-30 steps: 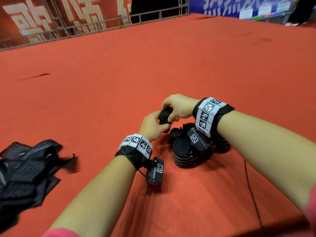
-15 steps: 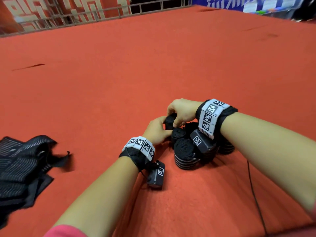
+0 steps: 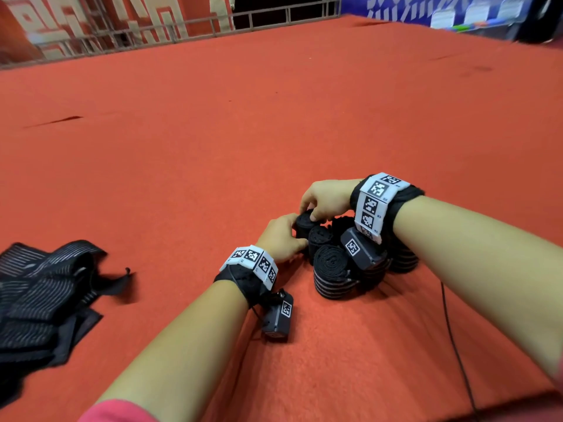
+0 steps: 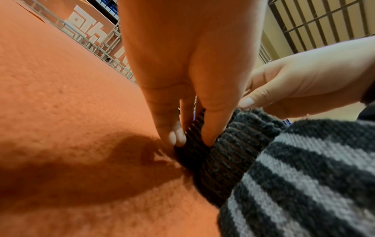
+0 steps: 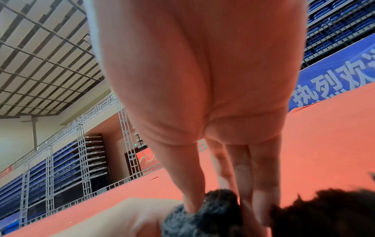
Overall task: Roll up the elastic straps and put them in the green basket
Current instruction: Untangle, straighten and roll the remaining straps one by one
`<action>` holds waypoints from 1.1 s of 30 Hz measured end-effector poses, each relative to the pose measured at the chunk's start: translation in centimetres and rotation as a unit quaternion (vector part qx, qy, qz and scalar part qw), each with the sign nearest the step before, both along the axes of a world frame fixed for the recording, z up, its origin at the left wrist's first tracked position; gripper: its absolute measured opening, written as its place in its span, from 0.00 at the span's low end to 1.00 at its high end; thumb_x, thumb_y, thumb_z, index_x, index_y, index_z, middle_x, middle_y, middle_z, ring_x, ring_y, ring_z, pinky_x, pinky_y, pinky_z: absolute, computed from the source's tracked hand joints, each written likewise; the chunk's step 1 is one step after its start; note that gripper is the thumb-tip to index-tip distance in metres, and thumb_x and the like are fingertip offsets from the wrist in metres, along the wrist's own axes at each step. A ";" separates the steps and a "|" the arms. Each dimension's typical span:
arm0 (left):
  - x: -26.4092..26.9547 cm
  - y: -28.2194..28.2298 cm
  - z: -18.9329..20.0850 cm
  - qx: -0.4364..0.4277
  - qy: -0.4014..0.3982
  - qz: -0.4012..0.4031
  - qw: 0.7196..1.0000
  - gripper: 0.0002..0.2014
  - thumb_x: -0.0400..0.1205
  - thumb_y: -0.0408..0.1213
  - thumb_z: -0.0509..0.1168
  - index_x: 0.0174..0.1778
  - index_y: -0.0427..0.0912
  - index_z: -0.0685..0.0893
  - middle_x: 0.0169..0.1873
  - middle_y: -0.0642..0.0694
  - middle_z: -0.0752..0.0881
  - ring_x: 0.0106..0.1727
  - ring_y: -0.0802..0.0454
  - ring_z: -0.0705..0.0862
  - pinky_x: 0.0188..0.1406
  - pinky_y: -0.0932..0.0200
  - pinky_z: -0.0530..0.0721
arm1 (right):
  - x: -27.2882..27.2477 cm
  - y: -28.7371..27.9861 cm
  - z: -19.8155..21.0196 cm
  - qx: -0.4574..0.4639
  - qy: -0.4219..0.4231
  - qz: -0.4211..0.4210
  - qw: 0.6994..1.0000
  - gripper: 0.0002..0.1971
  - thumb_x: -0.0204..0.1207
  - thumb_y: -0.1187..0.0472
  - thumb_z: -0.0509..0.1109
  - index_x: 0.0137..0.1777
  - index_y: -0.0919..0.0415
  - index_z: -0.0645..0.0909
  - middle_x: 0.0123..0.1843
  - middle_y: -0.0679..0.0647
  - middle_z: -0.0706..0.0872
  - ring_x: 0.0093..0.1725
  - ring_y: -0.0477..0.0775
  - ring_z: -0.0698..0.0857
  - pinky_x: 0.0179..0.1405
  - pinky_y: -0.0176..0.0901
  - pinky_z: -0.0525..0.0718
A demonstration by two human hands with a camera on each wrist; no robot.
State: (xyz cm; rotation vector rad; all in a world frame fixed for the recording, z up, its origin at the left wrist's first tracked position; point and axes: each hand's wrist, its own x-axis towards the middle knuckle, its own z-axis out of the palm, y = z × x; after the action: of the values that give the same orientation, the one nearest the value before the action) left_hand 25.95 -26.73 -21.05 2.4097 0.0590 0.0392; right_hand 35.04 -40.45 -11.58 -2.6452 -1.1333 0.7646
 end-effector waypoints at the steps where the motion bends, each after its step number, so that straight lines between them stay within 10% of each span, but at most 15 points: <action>1: 0.0 -0.1 -0.1 -0.001 -0.007 0.010 1.000 0.14 0.75 0.41 0.76 0.55 0.49 0.84 0.45 0.50 0.89 0.38 0.54 0.84 0.33 0.67 0.77 | 0.0 0.0 0.1 0.000 0.002 -0.003 1.000 0.16 0.80 0.67 0.68 0.66 0.57 0.83 0.51 0.61 0.90 0.36 0.53 0.84 0.31 0.39 0.80; 20: -1.3 -0.9 0.9 0.015 0.046 0.025 0.998 0.27 0.72 0.39 0.77 0.67 0.43 0.78 0.52 0.44 0.88 0.51 0.46 0.87 0.49 0.54 0.85 | -1.3 0.1 0.9 -0.069 0.007 0.002 0.998 0.25 0.82 0.67 0.64 0.78 0.53 0.74 0.70 0.60 0.83 0.67 0.60 0.83 0.69 0.56 0.80; 33: -2.2 -0.6 1.7 0.042 0.088 0.033 0.995 0.37 0.76 0.36 0.74 0.80 0.42 0.68 0.68 0.41 0.80 0.64 0.46 0.81 0.58 0.56 0.80 | -2.4 -0.7 2.0 -0.024 -0.004 -0.048 0.999 0.28 0.83 0.71 0.62 0.82 0.53 0.69 0.81 0.58 0.72 0.76 0.60 0.75 0.64 0.47 0.74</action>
State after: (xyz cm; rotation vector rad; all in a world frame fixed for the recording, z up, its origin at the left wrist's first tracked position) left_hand 23.70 -27.36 -19.34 2.4883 0.2222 -0.1445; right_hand 32.63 -41.19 -9.55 -2.7216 -0.9940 0.7731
